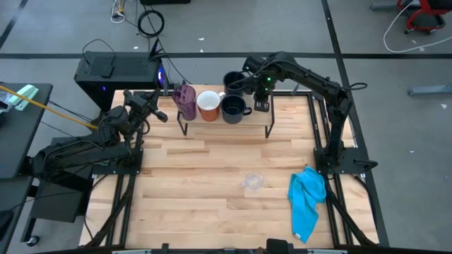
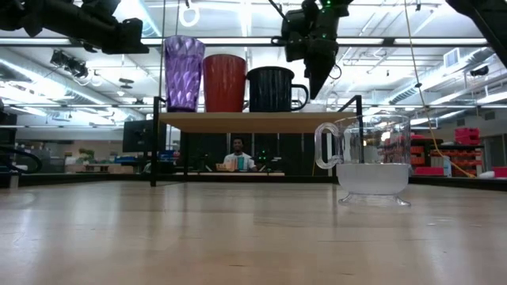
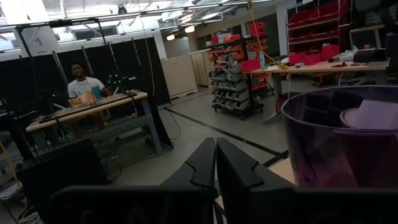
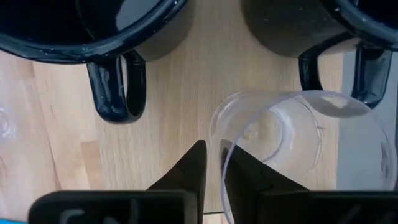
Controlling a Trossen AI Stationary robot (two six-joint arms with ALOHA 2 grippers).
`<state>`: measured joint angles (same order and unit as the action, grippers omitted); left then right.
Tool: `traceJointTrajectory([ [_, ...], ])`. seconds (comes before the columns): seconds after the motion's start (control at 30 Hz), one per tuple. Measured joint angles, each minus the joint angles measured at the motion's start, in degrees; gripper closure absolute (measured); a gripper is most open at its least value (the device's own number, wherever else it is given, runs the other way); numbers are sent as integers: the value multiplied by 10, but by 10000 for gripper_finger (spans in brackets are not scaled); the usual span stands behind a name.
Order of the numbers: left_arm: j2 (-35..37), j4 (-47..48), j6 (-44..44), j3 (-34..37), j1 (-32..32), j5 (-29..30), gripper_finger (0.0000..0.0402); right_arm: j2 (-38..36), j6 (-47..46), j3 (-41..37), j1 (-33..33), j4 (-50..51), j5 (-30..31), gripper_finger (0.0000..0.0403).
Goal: Stack small to large cups/mugs on shelf
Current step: Put the transparent mug on the shelf, then align the transparent mug with the other transparent mug on the shelf
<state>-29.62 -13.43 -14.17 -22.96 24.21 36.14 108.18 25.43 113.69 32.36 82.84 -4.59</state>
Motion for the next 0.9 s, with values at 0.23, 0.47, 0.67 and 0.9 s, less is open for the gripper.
traceJointTrajectory([
  [0.23, 0, 0, 0, 0, 0, 0, 388, -1, -14, 0, 0, 14, -1, 343],
  [0.47, 0, 0, 0, 0, 0, 0, 383, -1, -14, 1, 0, 14, -1, 343],
  [0.67, 0, 0, -1, 0, 0, 0, 381, -2, -15, 1, 0, 14, -1, 328],
  [0.9, 0, 0, -1, 0, 0, 0, 389, -2, -19, 1, -6, 13, -1, 275],
])
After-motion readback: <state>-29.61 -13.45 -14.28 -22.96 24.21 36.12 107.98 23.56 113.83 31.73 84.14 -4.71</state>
